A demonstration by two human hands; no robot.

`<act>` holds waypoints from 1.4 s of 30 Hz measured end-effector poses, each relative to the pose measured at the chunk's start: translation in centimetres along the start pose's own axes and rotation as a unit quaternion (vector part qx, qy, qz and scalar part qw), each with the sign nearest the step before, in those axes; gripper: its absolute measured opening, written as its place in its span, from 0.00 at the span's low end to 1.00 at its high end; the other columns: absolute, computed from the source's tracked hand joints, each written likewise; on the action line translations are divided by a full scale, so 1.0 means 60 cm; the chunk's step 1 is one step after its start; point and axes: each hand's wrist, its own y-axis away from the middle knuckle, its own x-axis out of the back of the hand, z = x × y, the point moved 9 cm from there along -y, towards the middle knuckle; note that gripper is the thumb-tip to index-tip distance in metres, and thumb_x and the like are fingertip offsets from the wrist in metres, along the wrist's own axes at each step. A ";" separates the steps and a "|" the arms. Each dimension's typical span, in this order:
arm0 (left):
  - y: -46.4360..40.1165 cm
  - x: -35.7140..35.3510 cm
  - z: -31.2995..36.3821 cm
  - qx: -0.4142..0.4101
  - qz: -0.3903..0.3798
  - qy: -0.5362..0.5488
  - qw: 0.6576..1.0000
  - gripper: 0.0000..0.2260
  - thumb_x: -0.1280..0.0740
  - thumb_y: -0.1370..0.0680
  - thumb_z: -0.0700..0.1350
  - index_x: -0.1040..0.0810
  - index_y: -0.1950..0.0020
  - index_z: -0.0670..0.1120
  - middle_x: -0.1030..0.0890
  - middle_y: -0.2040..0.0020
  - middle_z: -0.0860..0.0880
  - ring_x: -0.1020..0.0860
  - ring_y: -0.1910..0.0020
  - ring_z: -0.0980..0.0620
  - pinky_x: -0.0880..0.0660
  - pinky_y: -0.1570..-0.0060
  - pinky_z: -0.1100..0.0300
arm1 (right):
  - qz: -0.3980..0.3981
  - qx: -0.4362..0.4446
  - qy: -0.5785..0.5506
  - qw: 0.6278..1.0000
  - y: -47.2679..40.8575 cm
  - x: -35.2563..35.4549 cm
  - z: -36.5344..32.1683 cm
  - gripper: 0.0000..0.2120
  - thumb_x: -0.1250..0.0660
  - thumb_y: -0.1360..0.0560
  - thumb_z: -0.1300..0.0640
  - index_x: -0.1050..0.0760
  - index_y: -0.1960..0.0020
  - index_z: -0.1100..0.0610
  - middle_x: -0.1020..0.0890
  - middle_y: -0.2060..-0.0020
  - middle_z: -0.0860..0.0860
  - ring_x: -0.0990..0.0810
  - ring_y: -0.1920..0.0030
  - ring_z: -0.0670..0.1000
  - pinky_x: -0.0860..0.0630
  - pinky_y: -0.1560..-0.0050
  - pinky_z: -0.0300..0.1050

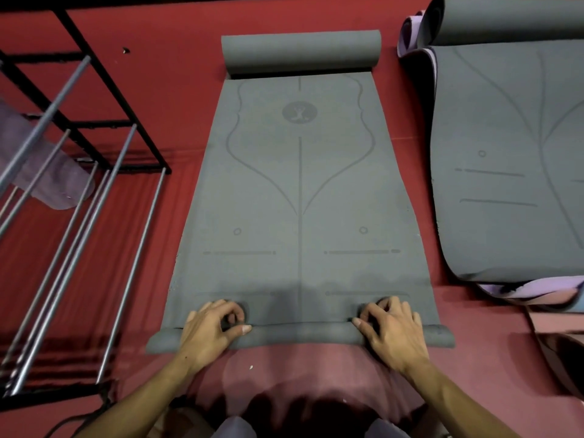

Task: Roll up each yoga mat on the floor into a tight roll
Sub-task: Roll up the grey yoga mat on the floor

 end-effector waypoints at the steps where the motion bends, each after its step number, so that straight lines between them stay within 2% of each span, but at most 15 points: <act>1: 0.001 0.003 0.010 -0.033 0.012 -0.023 0.999 0.16 0.35 0.29 0.72 0.23 0.54 0.62 0.22 0.54 0.63 0.26 0.52 0.63 0.32 0.52 0.54 | -0.001 0.003 -0.003 1.000 -0.001 -0.002 -0.001 0.17 0.44 0.23 0.27 0.27 0.50 0.38 0.32 0.54 0.41 0.31 0.50 0.48 0.33 0.47 0.50; 5: 0.030 0.008 0.063 -0.189 0.085 -0.130 0.969 0.15 0.38 0.18 0.62 0.22 0.57 0.55 0.25 0.52 0.59 0.25 0.56 0.53 0.34 0.57 0.55 | 0.040 0.041 -0.037 0.998 0.002 0.005 -0.004 0.16 0.44 0.22 0.28 0.29 0.52 0.39 0.28 0.58 0.39 0.30 0.52 0.47 0.33 0.51 0.51; 8: 0.066 0.004 0.076 -0.241 0.115 -0.163 0.950 0.13 0.35 0.17 0.56 0.18 0.52 0.50 0.23 0.47 0.53 0.24 0.56 0.48 0.32 0.56 0.53 | 0.109 0.072 -0.012 0.991 0.018 0.023 -0.017 0.17 0.42 0.20 0.31 0.25 0.54 0.42 0.26 0.58 0.40 0.29 0.54 0.48 0.32 0.56 0.50; 10: 0.084 -0.002 0.067 -0.248 0.100 -0.191 0.944 0.13 0.33 0.18 0.56 0.16 0.42 0.49 0.22 0.43 0.50 0.23 0.53 0.46 0.29 0.54 0.51 | 0.150 0.086 0.015 0.985 0.030 0.035 -0.031 0.17 0.41 0.19 0.35 0.22 0.55 0.45 0.24 0.59 0.41 0.28 0.56 0.50 0.33 0.57 0.51; 13: 0.096 -0.002 0.036 -0.226 0.073 -0.237 0.942 0.19 0.38 0.18 0.58 0.20 0.29 0.56 0.22 0.40 0.50 0.23 0.49 0.45 0.29 0.51 0.51 | 0.180 0.107 0.044 0.977 0.049 0.047 -0.036 0.16 0.38 0.18 0.38 0.18 0.54 0.46 0.21 0.58 0.43 0.26 0.56 0.54 0.31 0.56 0.53; 15: 0.095 -0.001 0.020 -0.191 0.068 -0.245 0.948 0.21 0.40 0.17 0.58 0.25 0.24 0.60 0.22 0.40 0.52 0.23 0.46 0.46 0.29 0.47 0.50 | 0.174 0.140 0.045 0.974 0.065 0.046 -0.031 0.15 0.33 0.20 0.37 0.16 0.47 0.46 0.19 0.52 0.42 0.24 0.55 0.55 0.30 0.54 0.54; 17: 0.094 -0.001 0.018 -0.152 0.085 -0.240 0.955 0.22 0.39 0.18 0.55 0.27 0.23 0.60 0.22 0.40 0.53 0.23 0.44 0.46 0.30 0.39 0.47 | 0.147 0.161 0.058 0.974 0.072 0.040 -0.025 0.20 0.31 0.22 0.35 0.17 0.39 0.47 0.18 0.48 0.43 0.24 0.53 0.55 0.28 0.52 0.54; 19: 0.093 -0.003 0.019 -0.126 0.100 -0.228 0.960 0.23 0.39 0.19 0.53 0.27 0.23 0.58 0.21 0.41 0.53 0.22 0.43 0.46 0.33 0.31 0.41 | 0.125 0.150 0.066 0.978 0.067 0.036 -0.017 0.22 0.32 0.23 0.34 0.18 0.37 0.47 0.18 0.48 0.42 0.23 0.52 0.54 0.28 0.52 0.52; 21: 0.090 -0.002 0.016 -0.124 0.103 -0.206 0.965 0.23 0.40 0.18 0.53 0.27 0.22 0.58 0.21 0.40 0.51 0.22 0.43 0.45 0.33 0.29 0.41 | 0.121 0.122 0.049 0.984 0.057 0.040 -0.013 0.22 0.33 0.24 0.33 0.19 0.39 0.46 0.18 0.53 0.42 0.24 0.53 0.53 0.27 0.53 0.50; 25: 0.082 0.005 0.007 -0.131 0.102 -0.168 0.972 0.21 0.40 0.17 0.55 0.25 0.24 0.57 0.24 0.40 0.46 0.24 0.45 0.43 0.26 0.38 0.46 | 0.144 0.127 -0.024 0.981 0.056 0.053 -0.015 0.19 0.34 0.23 0.35 0.19 0.45 0.49 0.19 0.57 0.42 0.23 0.54 0.53 0.24 0.50 0.49; 29: 0.057 0.023 -0.002 -0.134 0.094 -0.134 0.977 0.21 0.40 0.18 0.60 0.20 0.31 0.53 0.21 0.46 0.54 0.21 0.49 0.48 0.24 0.46 0.52 | 0.132 0.137 -0.065 0.979 0.040 0.049 -0.008 0.19 0.35 0.21 0.36 0.19 0.44 0.50 0.18 0.56 0.43 0.22 0.51 0.52 0.25 0.44 0.50; 32: 0.038 0.039 -0.006 -0.121 0.084 -0.115 0.982 0.19 0.41 0.18 0.63 0.20 0.36 0.55 0.18 0.48 0.59 0.20 0.49 0.51 0.25 0.48 0.53 | 0.086 0.132 -0.072 0.985 0.012 0.051 -0.003 0.20 0.39 0.21 0.32 0.20 0.43 0.45 0.17 0.55 0.39 0.21 0.49 0.48 0.27 0.42 0.47; 37: 0.049 0.013 0.002 -0.137 0.045 -0.055 0.988 0.21 0.43 0.18 0.66 0.19 0.38 0.56 0.18 0.45 0.62 0.20 0.46 0.56 0.23 0.47 0.51 | 0.035 0.114 -0.069 0.990 0.019 0.053 0.036 0.24 0.43 0.24 0.26 0.20 0.44 0.41 0.17 0.53 0.37 0.21 0.47 0.45 0.28 0.42 0.45; 40: 0.052 0.004 -0.003 -0.130 0.050 -0.036 0.990 0.20 0.41 0.19 0.67 0.17 0.40 0.57 0.21 0.44 0.63 0.22 0.47 0.56 0.23 0.47 0.49 | 0.021 0.108 -0.060 0.992 0.024 0.045 0.041 0.27 0.45 0.25 0.24 0.20 0.45 0.41 0.18 0.54 0.36 0.22 0.47 0.45 0.28 0.46 0.45; 42: 0.047 0.011 -0.008 -0.101 0.067 -0.069 0.990 0.19 0.40 0.21 0.68 0.16 0.42 0.61 0.25 0.44 0.61 0.25 0.48 0.54 0.25 0.50 0.50 | 0.021 0.104 -0.064 0.992 0.016 0.041 0.040 0.28 0.45 0.26 0.23 0.19 0.46 0.42 0.18 0.53 0.38 0.23 0.49 0.48 0.26 0.47 0.47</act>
